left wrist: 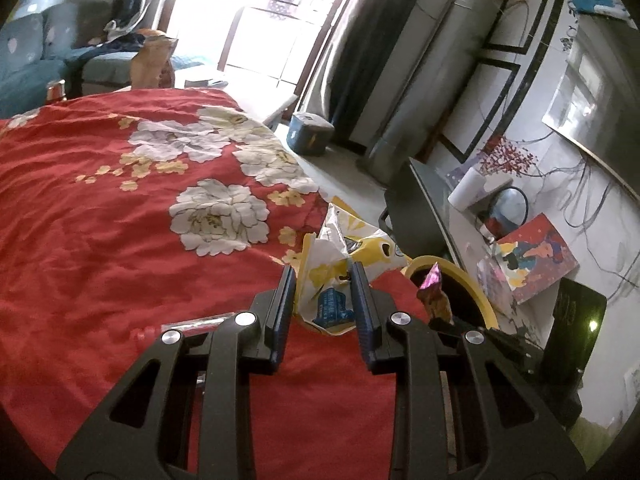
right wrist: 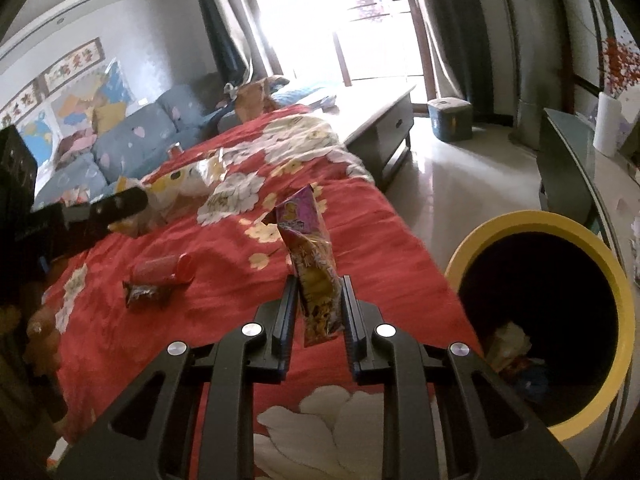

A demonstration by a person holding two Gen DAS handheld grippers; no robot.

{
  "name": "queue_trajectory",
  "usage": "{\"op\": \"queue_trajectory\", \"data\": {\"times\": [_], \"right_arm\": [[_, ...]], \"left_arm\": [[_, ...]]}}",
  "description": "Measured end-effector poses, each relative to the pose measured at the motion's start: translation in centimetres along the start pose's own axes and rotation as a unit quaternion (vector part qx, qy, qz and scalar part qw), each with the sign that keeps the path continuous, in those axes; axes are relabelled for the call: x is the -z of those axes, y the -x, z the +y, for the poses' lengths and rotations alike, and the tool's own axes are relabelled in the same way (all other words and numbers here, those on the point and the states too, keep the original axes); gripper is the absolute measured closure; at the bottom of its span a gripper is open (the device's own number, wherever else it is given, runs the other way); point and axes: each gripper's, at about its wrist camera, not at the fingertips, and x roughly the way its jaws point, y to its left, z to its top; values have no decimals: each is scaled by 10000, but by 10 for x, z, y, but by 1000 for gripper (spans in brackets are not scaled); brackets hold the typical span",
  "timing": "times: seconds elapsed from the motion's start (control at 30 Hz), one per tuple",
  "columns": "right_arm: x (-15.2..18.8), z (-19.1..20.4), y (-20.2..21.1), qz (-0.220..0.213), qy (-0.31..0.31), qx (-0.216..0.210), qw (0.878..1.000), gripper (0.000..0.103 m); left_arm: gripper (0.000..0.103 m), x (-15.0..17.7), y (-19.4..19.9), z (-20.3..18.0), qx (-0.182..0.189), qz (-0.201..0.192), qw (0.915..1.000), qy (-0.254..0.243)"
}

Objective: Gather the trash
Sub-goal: 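Carry the white-yellow wrapper and pink snack bag over the yellow-rimmed bin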

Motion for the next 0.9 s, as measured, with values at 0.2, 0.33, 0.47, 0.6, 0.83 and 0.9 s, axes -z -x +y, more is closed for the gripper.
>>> {"op": "queue_trajectory", "data": {"times": [0.2, 0.33, 0.47, 0.6, 0.83, 0.9], "right_arm": [[-5, -14, 10, -121, -167, 83, 9998, 83], [-8, -25, 13, -179, -282, 148, 9993, 83], [-9, -35, 18, -251, -386, 218, 9987, 83], [-11, -45, 23, -322, -488, 297, 9979, 83], [-15, -73, 33, -456, -742, 489, 9950, 83], [-16, -83, 36, -491, -830, 549, 9938, 83]], "left_arm": [[81, 2, -3, -15, 50, 21, 9999, -156], [81, 3, -6, -25, 81, 51, 9996, -255], [81, 6, -10, -35, 122, 112, 9992, -362], [81, 9, -16, -47, 170, 179, 9986, -475], [81, 14, -29, -71, 298, 334, 9964, -714], [81, 16, -34, -80, 334, 386, 9955, -803]]}}
